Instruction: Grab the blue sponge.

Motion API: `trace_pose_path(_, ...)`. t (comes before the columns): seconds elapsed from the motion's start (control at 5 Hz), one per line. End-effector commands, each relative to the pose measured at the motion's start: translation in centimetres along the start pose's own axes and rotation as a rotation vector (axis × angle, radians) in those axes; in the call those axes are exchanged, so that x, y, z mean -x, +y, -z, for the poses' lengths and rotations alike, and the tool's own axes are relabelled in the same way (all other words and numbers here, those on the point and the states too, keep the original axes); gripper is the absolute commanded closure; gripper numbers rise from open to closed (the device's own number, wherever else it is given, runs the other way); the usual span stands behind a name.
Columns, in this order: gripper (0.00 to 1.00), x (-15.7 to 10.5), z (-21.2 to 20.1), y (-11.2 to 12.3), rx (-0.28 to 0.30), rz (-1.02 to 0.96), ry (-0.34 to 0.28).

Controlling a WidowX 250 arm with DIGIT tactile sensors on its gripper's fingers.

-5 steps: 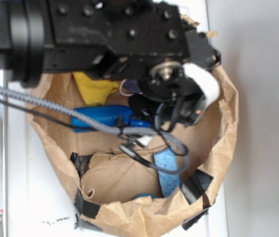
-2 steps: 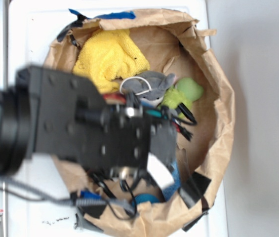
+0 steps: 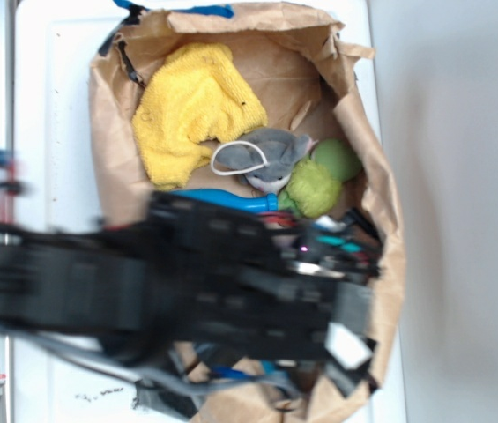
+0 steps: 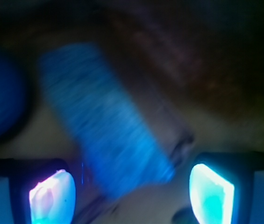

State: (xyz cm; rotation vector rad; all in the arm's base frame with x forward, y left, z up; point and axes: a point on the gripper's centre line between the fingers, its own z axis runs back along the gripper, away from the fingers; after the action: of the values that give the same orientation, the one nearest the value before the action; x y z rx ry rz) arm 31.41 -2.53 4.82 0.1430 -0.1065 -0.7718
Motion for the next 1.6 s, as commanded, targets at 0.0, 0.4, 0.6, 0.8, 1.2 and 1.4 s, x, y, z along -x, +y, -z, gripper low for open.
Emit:
trace_pose_path(0.0,0.0,-1.8,-0.5,1.1,0.034,-0.017,0.001)
trace_pose_path(0.4,1.0,-0.1,-1.7,0.6,0.062,-0.058,-0.044)
trace_pose_path(0.6,1.0,1.1,-2.9,0.6,0.07,-0.091,-0.051)
trace_pose_path(0.8,1.0,2.9,-4.8,1.6,0.082,-0.164,-0.047)
trace_pose_path(1.2,1.0,8.8,-9.4,4.4,0.114,-0.485,0.083)
trace_pose_path(1.4,1.0,11.6,-11.6,3.4,0.057,-0.656,0.019)
